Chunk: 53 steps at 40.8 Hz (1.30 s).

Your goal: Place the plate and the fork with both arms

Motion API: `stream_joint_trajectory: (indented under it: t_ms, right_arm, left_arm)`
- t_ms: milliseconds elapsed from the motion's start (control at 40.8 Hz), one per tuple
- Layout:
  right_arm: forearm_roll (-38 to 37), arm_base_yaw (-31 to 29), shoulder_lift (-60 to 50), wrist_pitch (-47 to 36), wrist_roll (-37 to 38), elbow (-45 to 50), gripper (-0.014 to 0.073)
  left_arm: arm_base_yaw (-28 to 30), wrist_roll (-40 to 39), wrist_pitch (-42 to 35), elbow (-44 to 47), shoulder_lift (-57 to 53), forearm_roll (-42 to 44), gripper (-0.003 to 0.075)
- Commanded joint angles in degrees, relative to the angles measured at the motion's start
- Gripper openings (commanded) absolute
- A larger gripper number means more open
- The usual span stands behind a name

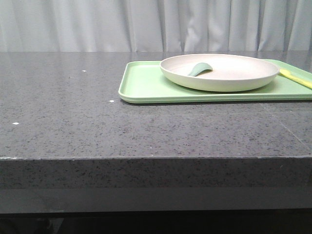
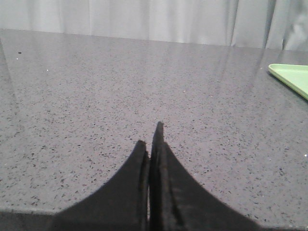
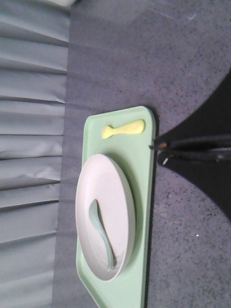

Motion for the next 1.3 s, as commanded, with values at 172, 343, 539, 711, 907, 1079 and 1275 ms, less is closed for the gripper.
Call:
stream_joint_trajectory:
  t_ms: [172,343,539,711,907,1079,1275]
  right_arm:
    - [0.0,-2.4,-3.1,-10.0,-0.5,10.2,-0.0067]
    - [0.1,-3.0,-4.6,-7.5,-0.5,10.7,-0.0067]
    - [0.1,-3.0,-4.6,-7.5,-0.5,10.7,-0.0067]
    - [0.1,-3.0,-4.6,-7.5,-0.5,10.6,-0.0067]
    - [0.1,-3.0,-4.6,-7.5,-0.5,10.6,-0.0067]
    - [0.1,-3.0,-4.6,-7.5,-0.5,10.6,-0.0067]
    - [0.1,-3.0,-4.6,-7.5,-0.5,10.6,-0.0067]
  left_arm:
    - [0.1,0.0,-4.9,0.0,-1.2,-0.1,-0.0018]
    - [0.1,0.0,-4.9,0.0,-1.2,-0.1,-0.0018]
    - [0.1,0.0,-4.9,0.0,-1.2,-0.1,-0.0018]
    - [0.1,0.0,-4.9,0.0,-1.2,-0.1,-0.0018]
    - [0.1,0.0,-4.9,0.0,-1.2,-0.1,-0.0018]
    - [0.1,0.0,-4.9,0.0,-1.2,-0.1,-0.0018]
    - [0.1,0.0,-4.9,0.0,-1.2,-0.1,-0.0018]
